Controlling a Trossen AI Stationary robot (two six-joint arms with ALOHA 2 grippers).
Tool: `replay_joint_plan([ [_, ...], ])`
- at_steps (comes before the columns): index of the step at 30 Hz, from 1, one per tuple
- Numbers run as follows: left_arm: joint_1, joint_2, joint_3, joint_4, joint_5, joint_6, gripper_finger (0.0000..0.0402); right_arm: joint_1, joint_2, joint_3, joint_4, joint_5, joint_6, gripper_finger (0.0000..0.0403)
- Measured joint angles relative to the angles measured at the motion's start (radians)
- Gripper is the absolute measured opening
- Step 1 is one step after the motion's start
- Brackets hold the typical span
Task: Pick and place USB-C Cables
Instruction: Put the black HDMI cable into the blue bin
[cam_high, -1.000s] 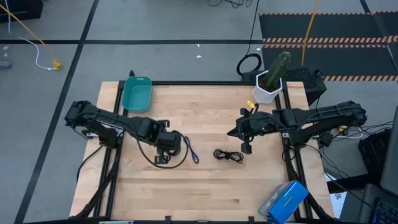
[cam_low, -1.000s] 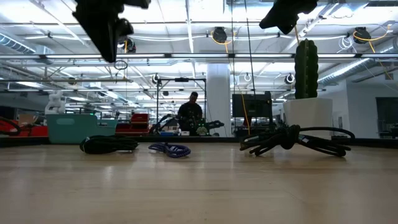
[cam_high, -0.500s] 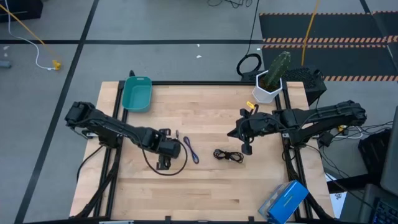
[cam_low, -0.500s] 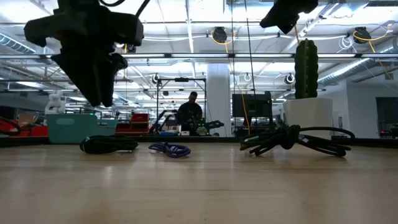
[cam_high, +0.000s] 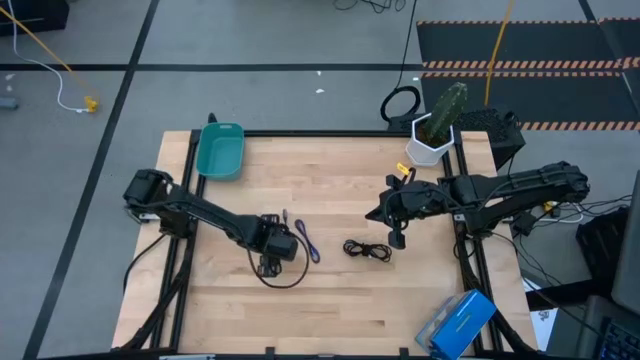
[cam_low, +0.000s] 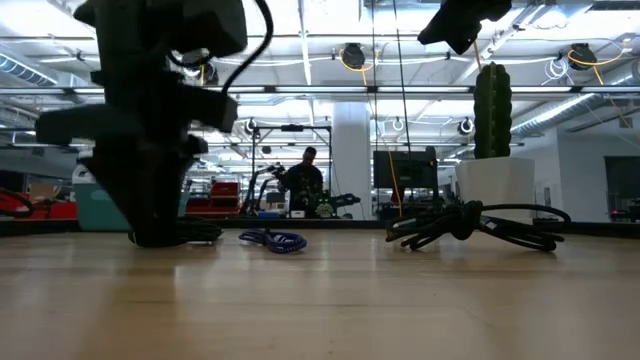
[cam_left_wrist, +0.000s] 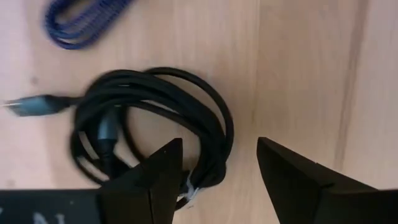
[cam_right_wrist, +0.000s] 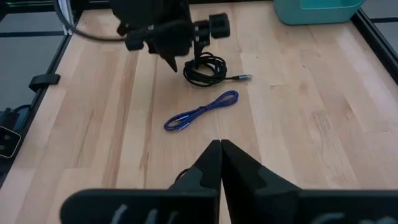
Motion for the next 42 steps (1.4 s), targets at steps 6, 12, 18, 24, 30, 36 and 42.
replay_joint_plan([
  [6, 0.0, 0.064, 0.006, 0.009, 0.012, -0.005, 0.0209, 0.0, 0.0, 0.0, 0.009, 0.0, 0.0, 0.0],
  [12, 0.0, 0.07, 0.005, 0.012, 0.012, -0.008, 0.0209, 0.0, 0.0, 0.0, 0.014, 0.0, 0.0, 0.0],
  [18, 0.0, 0.071, 0.003, 0.014, 0.012, -0.008, 0.0207, 0.0, 0.0, 0.0, 0.014, 0.0, 0.0, 0.0],
  [24, 0.018, 0.072, 0.003, 0.017, 0.049, -0.008, 0.016, 0.0, 0.0, 0.0, 0.014, 0.0, 0.001, 0.0],
  [30, 0.035, 0.073, 0.003, 0.02, 0.082, -0.004, 0.0099, 0.0, 0.0, 0.0, 0.014, 0.0, 0.0, 0.0],
  [36, 0.037, 0.073, 0.003, 0.02, 0.078, -0.002, 0.0056, 0.0, 0.0, 0.0, 0.014, 0.0, 0.0, 0.0],
  [42, 0.037, 0.073, 0.003, 0.019, 0.072, -0.024, 0.0053, 0.0, 0.0, 0.0, 0.014, 0.0, -0.002, 0.0],
])
